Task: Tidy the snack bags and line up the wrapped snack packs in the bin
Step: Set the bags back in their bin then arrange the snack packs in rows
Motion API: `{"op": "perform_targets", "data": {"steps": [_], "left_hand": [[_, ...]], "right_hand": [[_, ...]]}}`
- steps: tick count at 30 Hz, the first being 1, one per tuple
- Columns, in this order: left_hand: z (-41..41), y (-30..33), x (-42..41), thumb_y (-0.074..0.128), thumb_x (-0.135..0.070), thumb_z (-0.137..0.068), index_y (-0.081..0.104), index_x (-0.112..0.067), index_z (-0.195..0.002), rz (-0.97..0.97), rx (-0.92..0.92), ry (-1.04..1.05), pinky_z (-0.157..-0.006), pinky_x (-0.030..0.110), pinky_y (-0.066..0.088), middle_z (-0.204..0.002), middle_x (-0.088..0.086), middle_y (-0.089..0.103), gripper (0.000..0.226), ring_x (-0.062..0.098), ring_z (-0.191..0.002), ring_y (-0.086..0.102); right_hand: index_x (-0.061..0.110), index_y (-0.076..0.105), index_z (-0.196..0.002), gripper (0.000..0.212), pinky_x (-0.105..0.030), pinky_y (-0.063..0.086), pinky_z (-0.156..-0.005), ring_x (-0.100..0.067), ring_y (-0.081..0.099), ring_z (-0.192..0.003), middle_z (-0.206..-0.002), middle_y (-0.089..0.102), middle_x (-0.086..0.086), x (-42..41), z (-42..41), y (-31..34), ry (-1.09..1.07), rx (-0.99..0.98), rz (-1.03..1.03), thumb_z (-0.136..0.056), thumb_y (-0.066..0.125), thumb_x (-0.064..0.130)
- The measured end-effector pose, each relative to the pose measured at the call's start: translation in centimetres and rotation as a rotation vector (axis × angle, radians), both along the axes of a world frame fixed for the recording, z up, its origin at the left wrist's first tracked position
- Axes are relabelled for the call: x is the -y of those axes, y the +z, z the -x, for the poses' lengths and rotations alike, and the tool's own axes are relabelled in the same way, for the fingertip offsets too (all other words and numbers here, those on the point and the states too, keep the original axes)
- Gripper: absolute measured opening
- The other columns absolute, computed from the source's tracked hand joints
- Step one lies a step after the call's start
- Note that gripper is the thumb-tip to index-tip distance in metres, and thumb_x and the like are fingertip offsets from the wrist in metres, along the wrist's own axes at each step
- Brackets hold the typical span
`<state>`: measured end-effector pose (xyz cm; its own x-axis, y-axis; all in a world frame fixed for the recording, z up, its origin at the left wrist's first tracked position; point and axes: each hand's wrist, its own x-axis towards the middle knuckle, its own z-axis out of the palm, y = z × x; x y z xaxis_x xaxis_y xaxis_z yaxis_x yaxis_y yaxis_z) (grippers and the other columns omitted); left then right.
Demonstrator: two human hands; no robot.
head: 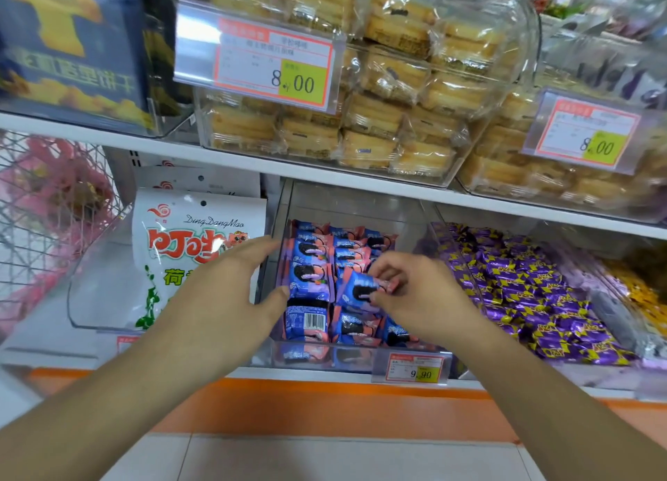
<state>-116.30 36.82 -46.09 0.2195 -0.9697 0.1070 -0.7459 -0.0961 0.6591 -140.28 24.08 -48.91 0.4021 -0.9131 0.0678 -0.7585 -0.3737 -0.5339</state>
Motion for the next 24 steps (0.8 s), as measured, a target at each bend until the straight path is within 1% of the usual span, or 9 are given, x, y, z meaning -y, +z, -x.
{"op": "perform_targets", "data": {"steps": [4,6,8,10,17,19,21,22,24], "left_hand": [[-0.2,-0.3,0.2,0.061,-0.038,-0.1,0.034,-0.04,-0.159,-0.063,0.057,-0.043,-0.111,0.024,0.038,-0.164,-0.022,0.035,0.065,0.012,-0.144,0.047],[-0.3,-0.2,0.2,0.061,-0.038,-0.1,0.035,-0.04,-0.158,-0.054,0.065,-0.046,-0.11,0.022,0.038,-0.163,-0.023,0.037,0.063,0.01,-0.144,0.048],[-0.4,-0.3,0.2,0.061,-0.037,-0.1,0.036,-0.041,-0.157,-0.054,0.078,-0.051,-0.108,0.021,0.038,-0.162,-0.025,0.036,0.062,0.009,-0.143,0.048],[-0.5,-0.5,0.3,0.061,-0.037,-0.1,0.037,-0.04,-0.157,-0.054,0.079,-0.056,-0.11,0.021,0.037,-0.163,-0.026,0.034,0.062,0.009,-0.143,0.048],[-0.9,-0.9,0.4,0.062,-0.036,-0.1,0.039,-0.042,-0.156,-0.045,0.063,-0.06,-0.111,0.023,0.039,-0.164,-0.027,0.032,0.061,0.01,-0.143,0.048],[-0.9,-0.9,0.4,0.062,-0.035,-0.1,0.039,-0.041,-0.156,-0.041,0.056,-0.06,-0.112,0.023,0.039,-0.164,-0.027,0.032,0.061,0.01,-0.144,0.048],[-0.9,-0.9,0.4,0.062,-0.035,-0.1,0.04,-0.041,-0.156,-0.037,0.055,-0.058,-0.112,0.023,0.039,-0.164,-0.028,0.032,0.061,0.011,-0.143,0.048],[-0.9,-0.9,0.4,0.063,-0.035,-0.1,0.04,-0.041,-0.156,-0.036,0.056,-0.056,-0.111,0.023,0.039,-0.163,-0.027,0.033,0.061,0.011,-0.143,0.048],[-0.8,-1.0,0.4,0.063,-0.035,-0.099,0.04,-0.04,-0.156,-0.035,0.059,-0.054,-0.112,0.023,0.039,-0.163,-0.027,0.033,0.061,0.011,-0.143,0.049]], "right_hand": [[0.026,0.068,-0.093,0.025,-0.022,0.056,-0.068,-0.006,0.063,-0.077,-0.087,0.07,0.006,0.4,-0.5,-1.8,0.025,-0.041,-0.026,-0.082,0.084,0.01],[0.022,0.069,-0.093,0.025,-0.018,0.054,-0.066,-0.006,0.063,-0.076,-0.088,0.07,0.004,0.6,-0.7,-2.5,0.056,-0.065,-0.024,-0.082,0.084,0.006],[0.023,0.07,-0.093,0.024,-0.018,0.056,-0.069,-0.003,0.064,-0.082,-0.091,0.07,0.006,0.8,-0.8,-2.8,0.072,-0.088,-0.017,-0.082,0.085,0.007],[0.023,0.072,-0.09,0.024,-0.024,0.059,-0.073,-0.003,0.066,-0.084,-0.091,0.071,0.008,1.0,-0.9,-2.6,0.074,-0.091,-0.019,-0.081,0.086,0.006],[0.027,0.073,-0.083,0.024,-0.031,0.062,-0.076,-0.008,0.071,-0.082,-0.086,0.072,0.008,1.2,0.1,-0.3,0.043,-0.057,-0.125,-0.079,0.089,0.009],[0.026,0.073,-0.086,0.021,-0.025,0.061,-0.074,-0.004,0.07,-0.081,-0.088,0.072,0.008,1.1,0.2,-0.1,0.035,-0.061,-0.101,-0.082,0.086,0.01],[0.023,0.073,-0.09,0.017,-0.009,0.052,-0.064,0.005,0.067,-0.077,-0.089,0.071,0.007,1.1,0.0,-0.3,0.019,-0.083,-0.011,-0.086,0.082,0.01],[0.022,0.072,-0.091,0.016,-0.005,0.049,-0.06,0.013,0.065,-0.076,-0.088,0.071,0.008,1.1,-0.1,-0.6,0.018,-0.096,0.027,-0.088,0.081,0.009],[0.022,0.071,-0.091,0.017,-0.004,0.047,-0.058,0.024,0.059,-0.073,-0.089,0.069,0.011,1.0,-0.5,-1.5,0.045,-0.148,0.053,-0.089,0.078,0.008]]}}
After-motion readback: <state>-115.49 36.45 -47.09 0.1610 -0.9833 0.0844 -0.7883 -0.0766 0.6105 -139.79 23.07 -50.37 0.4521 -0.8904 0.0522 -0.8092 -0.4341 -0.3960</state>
